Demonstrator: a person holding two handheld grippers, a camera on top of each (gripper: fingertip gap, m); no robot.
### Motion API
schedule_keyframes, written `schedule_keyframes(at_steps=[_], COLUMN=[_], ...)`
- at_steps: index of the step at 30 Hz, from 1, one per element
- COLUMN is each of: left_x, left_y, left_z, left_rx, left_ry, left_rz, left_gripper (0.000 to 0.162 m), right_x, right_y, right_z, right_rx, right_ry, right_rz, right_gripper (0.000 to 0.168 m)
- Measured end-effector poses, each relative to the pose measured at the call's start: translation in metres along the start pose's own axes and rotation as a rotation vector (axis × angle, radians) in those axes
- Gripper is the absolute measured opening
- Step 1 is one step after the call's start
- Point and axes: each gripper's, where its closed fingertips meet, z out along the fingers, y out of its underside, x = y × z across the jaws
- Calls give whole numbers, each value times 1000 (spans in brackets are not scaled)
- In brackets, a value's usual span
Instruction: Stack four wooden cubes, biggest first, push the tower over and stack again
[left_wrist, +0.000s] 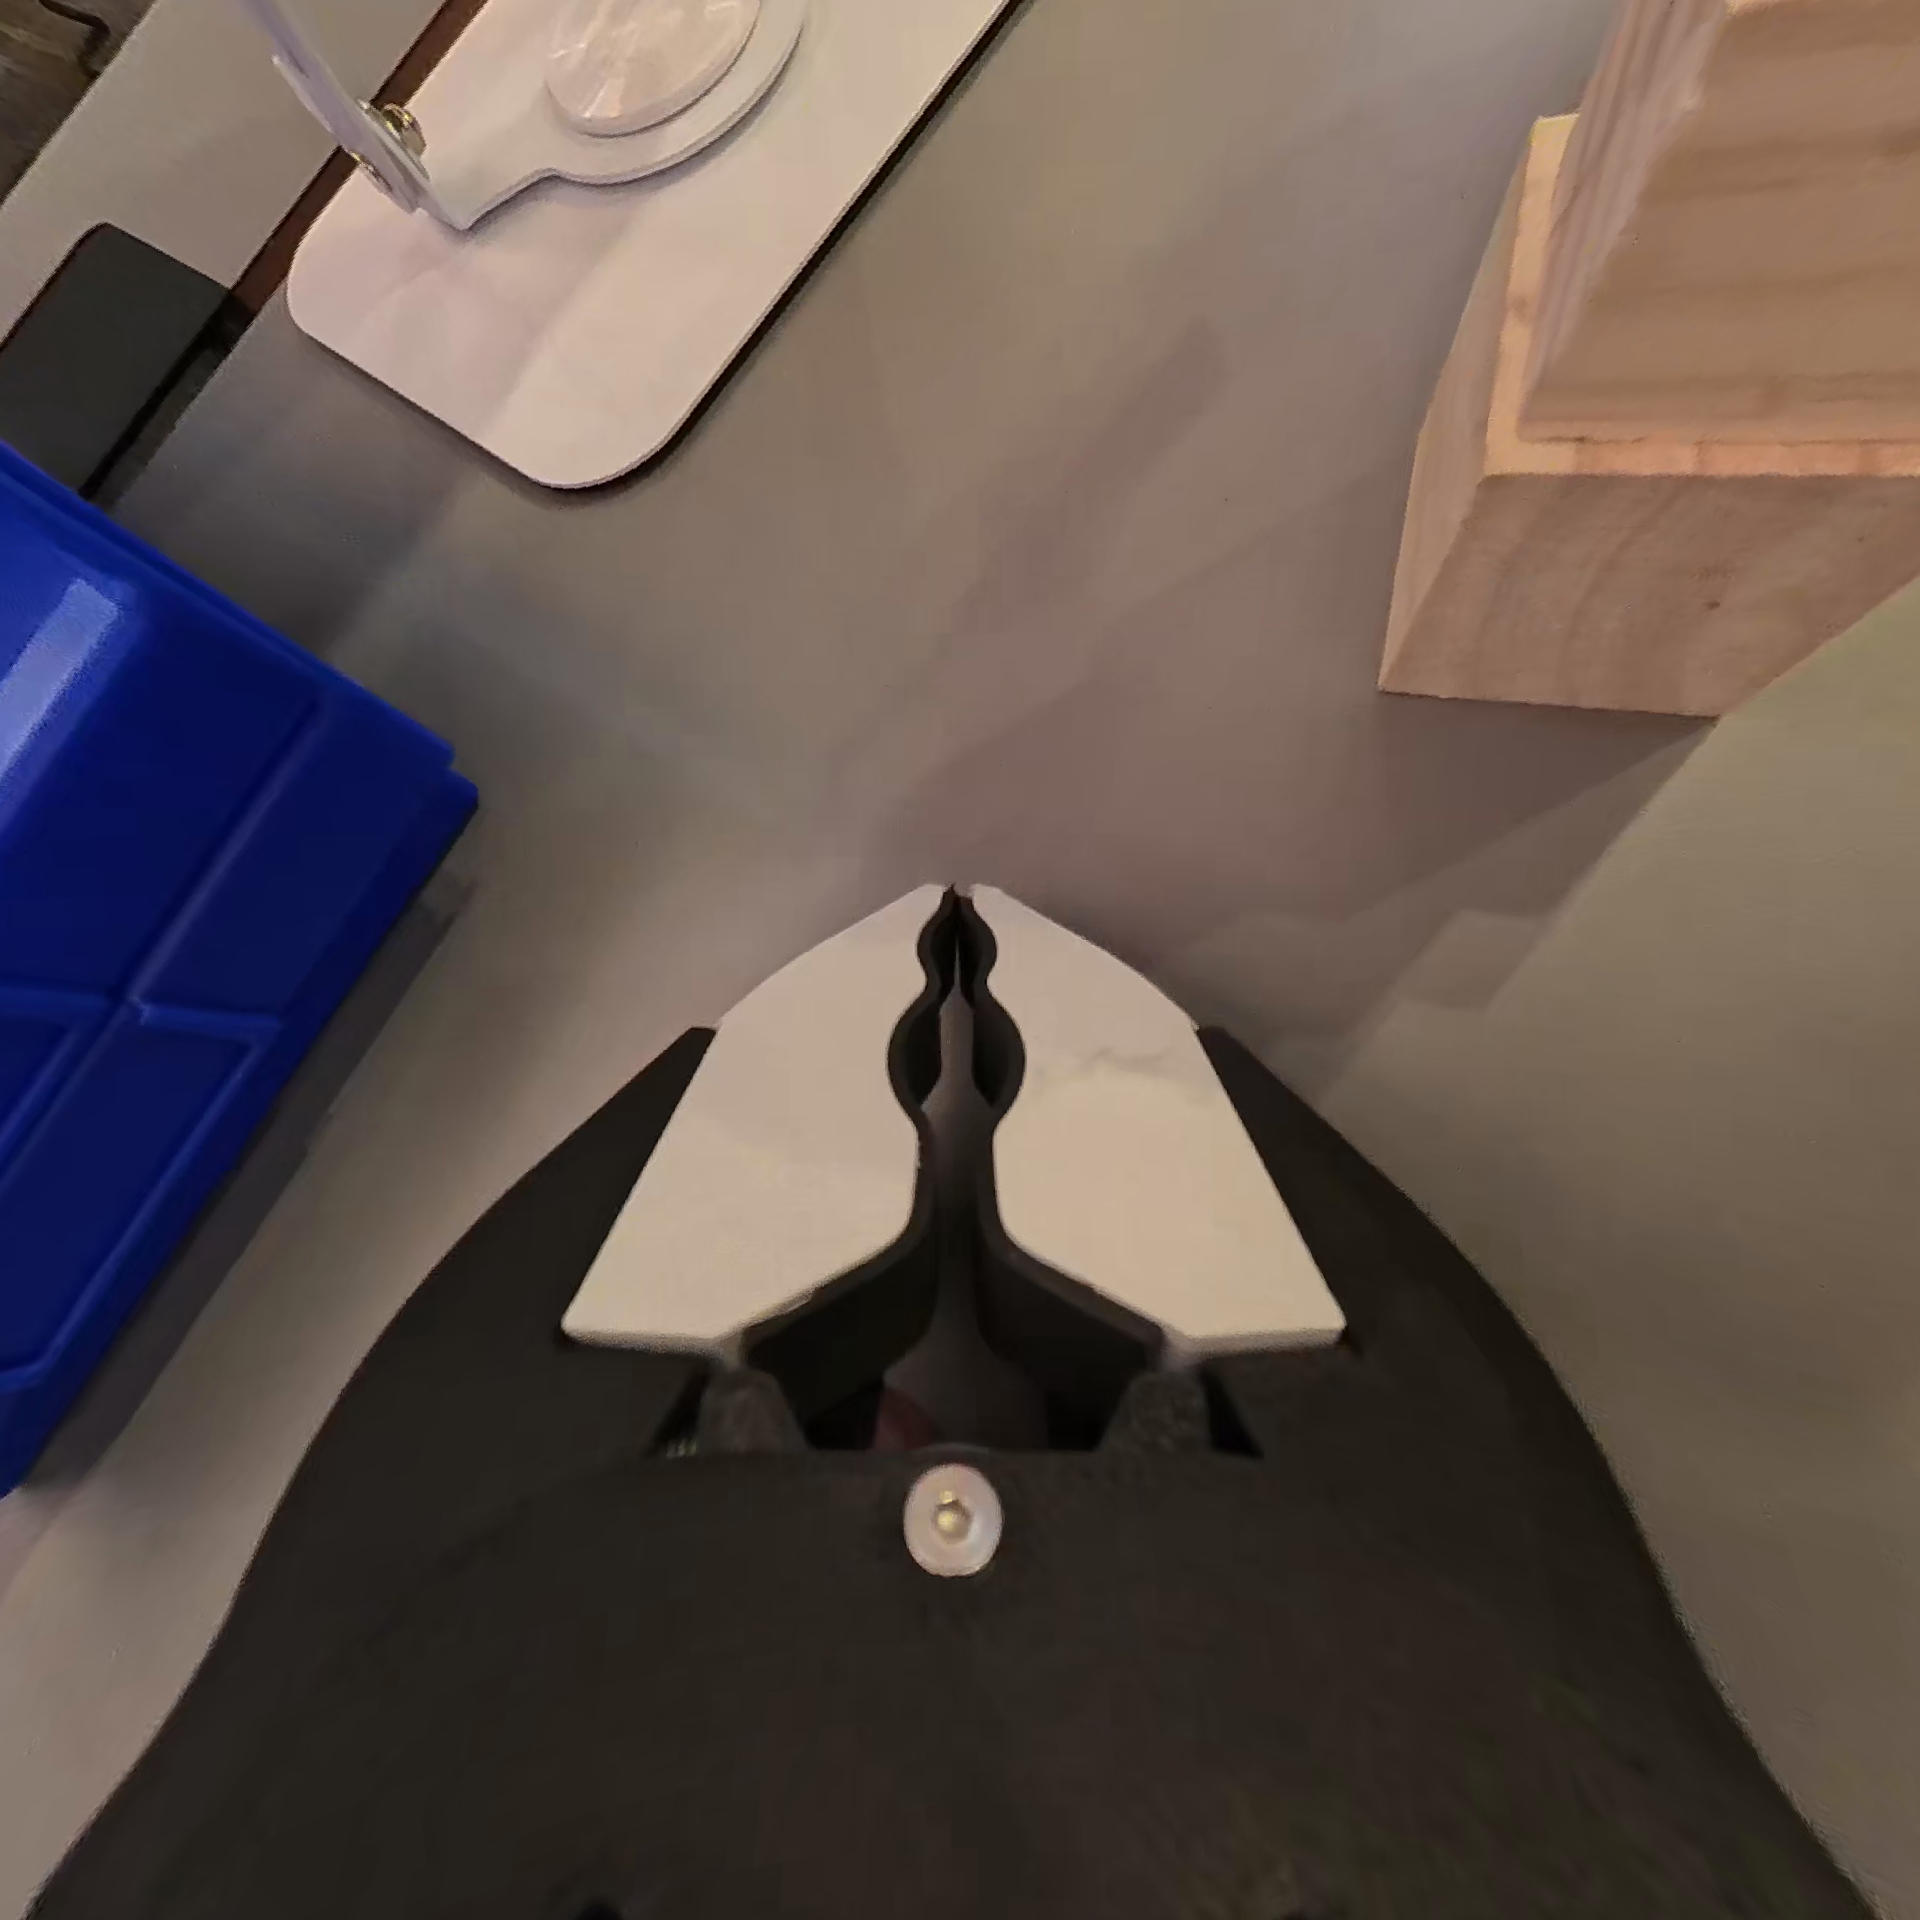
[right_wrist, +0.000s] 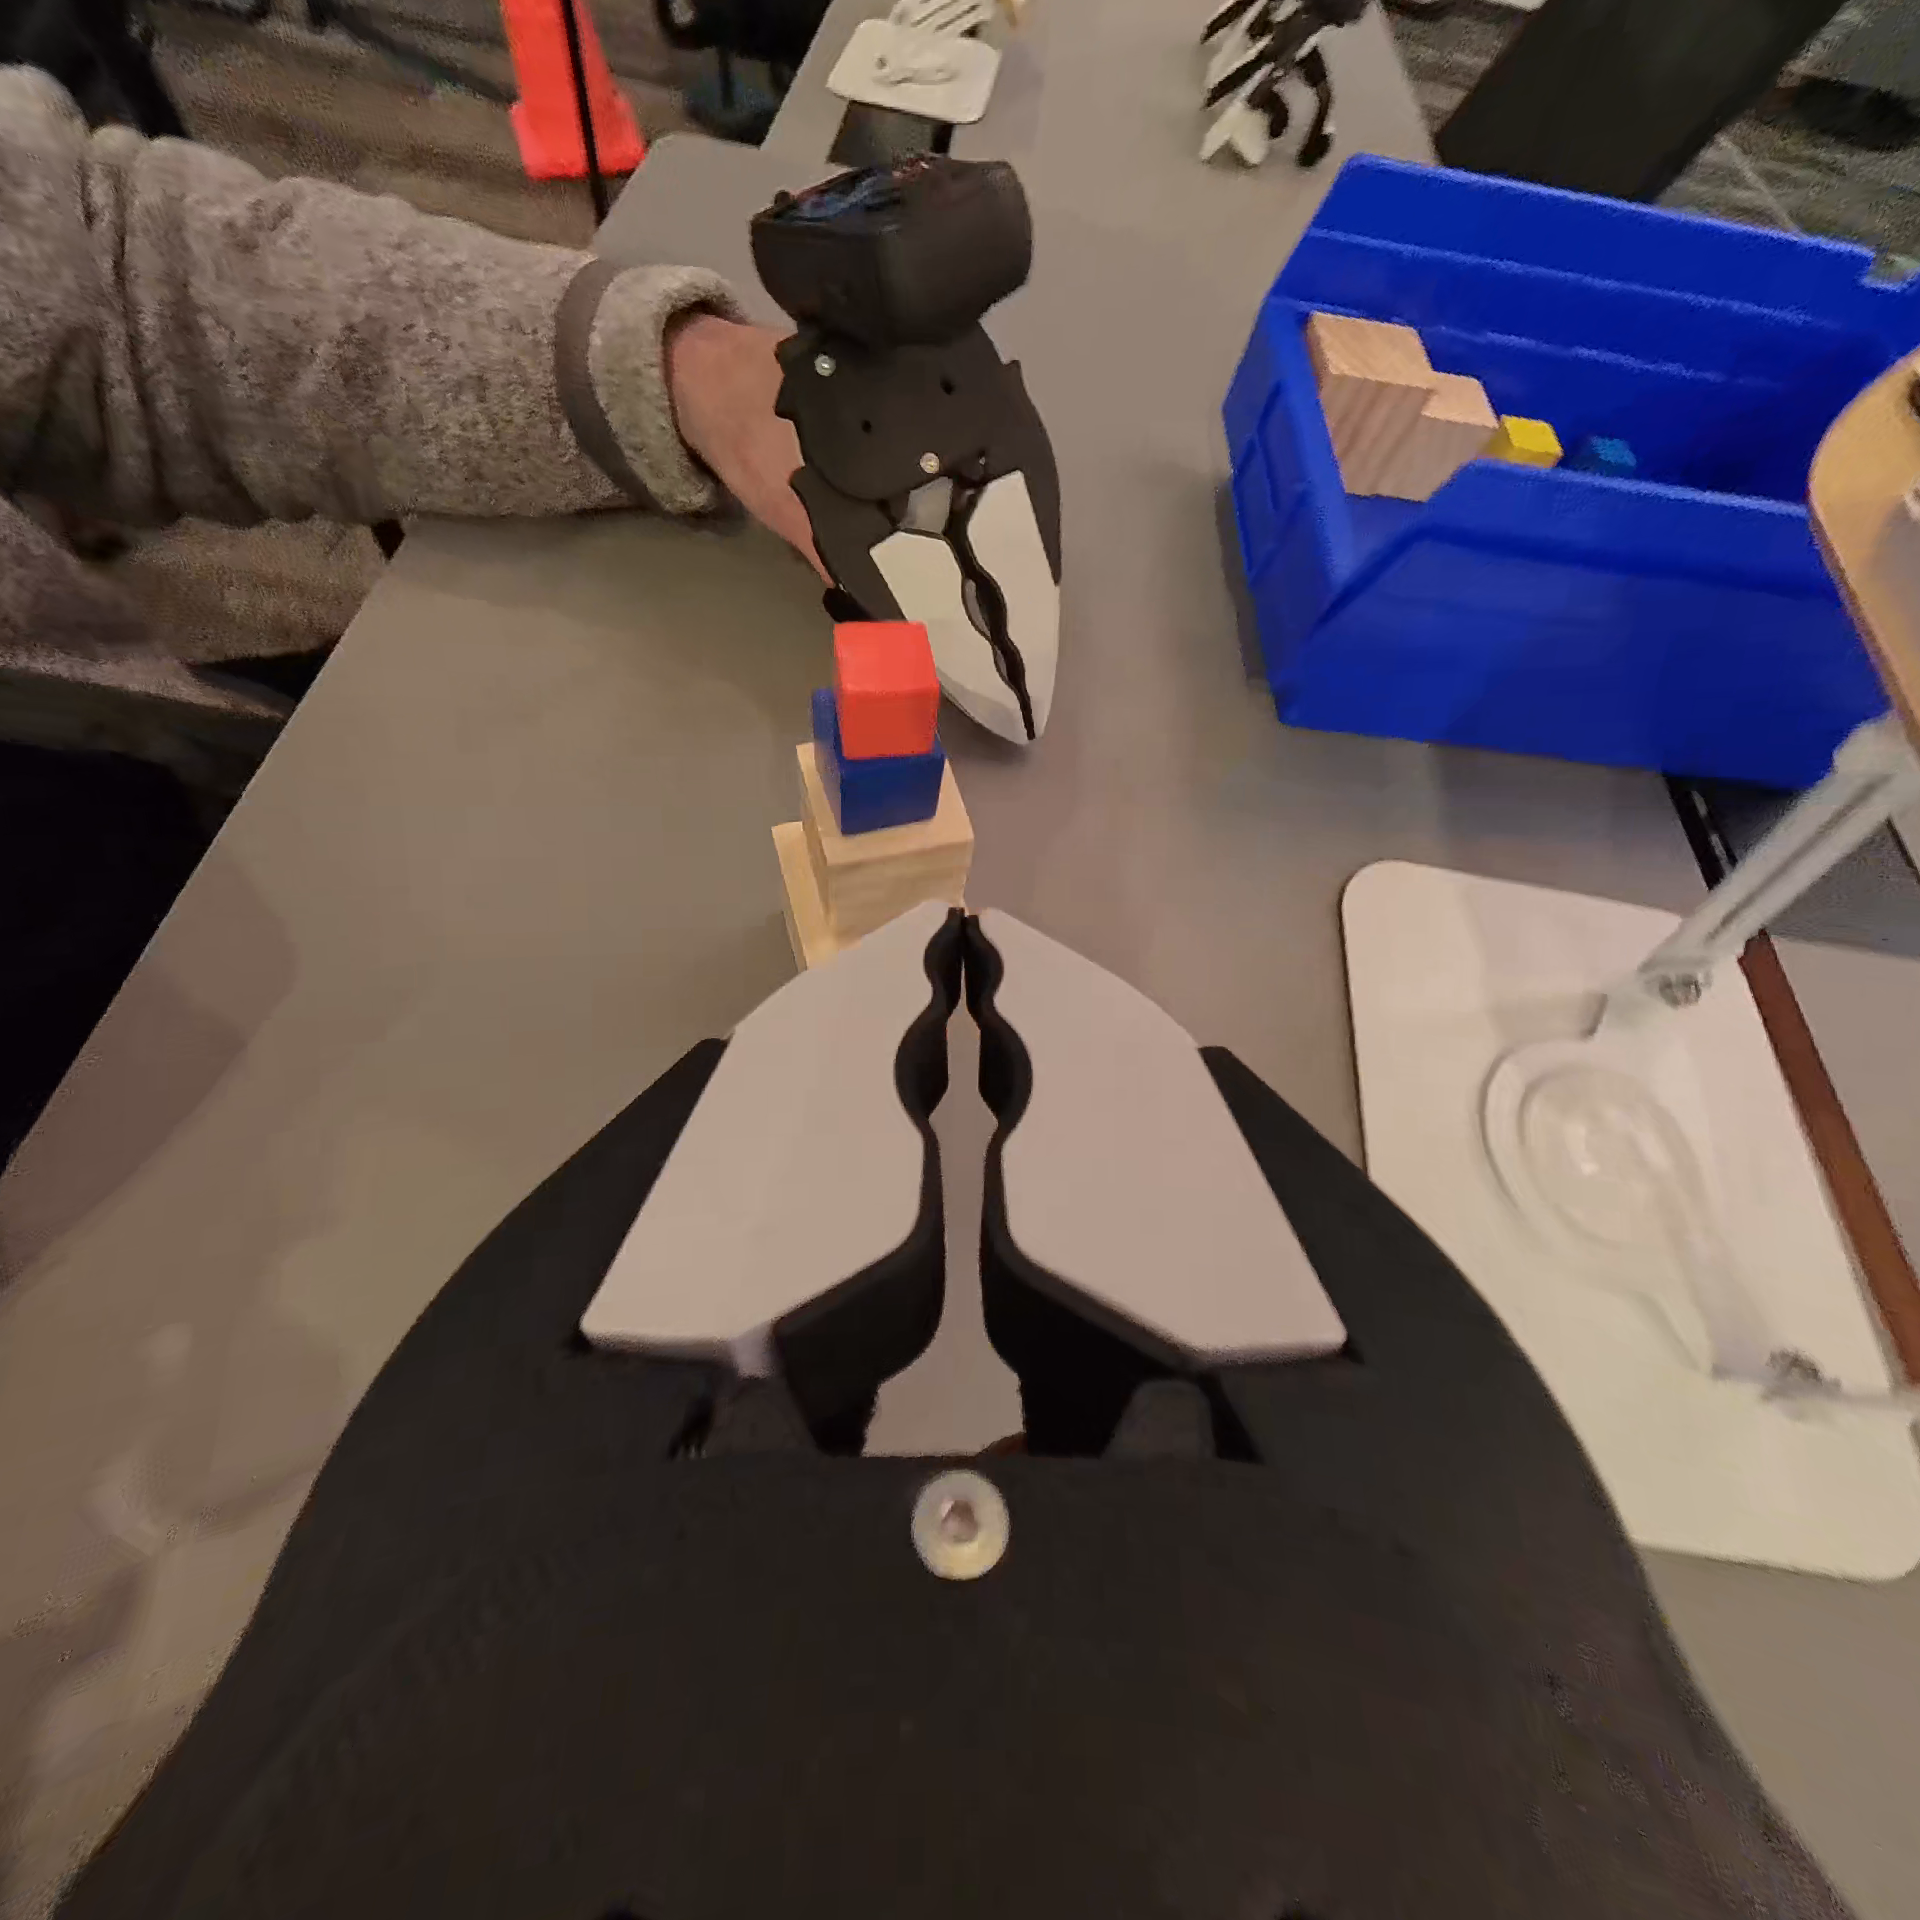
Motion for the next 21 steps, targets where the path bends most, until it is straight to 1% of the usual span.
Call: schedule_keyframes(at_steps=[4,7,10,12,14,16,21], left_x=[-11,-20,-28,-33,-37,-42,-42], left_y=[6,14,29,36,41,44,46], left_z=[-7,-15,-23,-29,-32,-34,-37], left_rx=[12,12,-12,-19,-23,-25,-24], left_ry=[-44,-85,-141,-165,-177,-193,-191], left_rz=[-30,-33,-13,-10,-18,-17,-14], left_gripper=[0,0,0,0,0,0,0], right_x=[1,-13,-18,-24,-36,-40,-41], right_y=[39,59,78,85,91,96,82], right_z=[4,16,21,25,33,36,25], right_rx=[-59,-74,-176,-198,-185,-189,-115], right_ry=[142,185,296,322,271,260,304], right_rz=[32,48,-39,-32,29,75,112], right_gripper=[0,0,0,0,0,0,0])
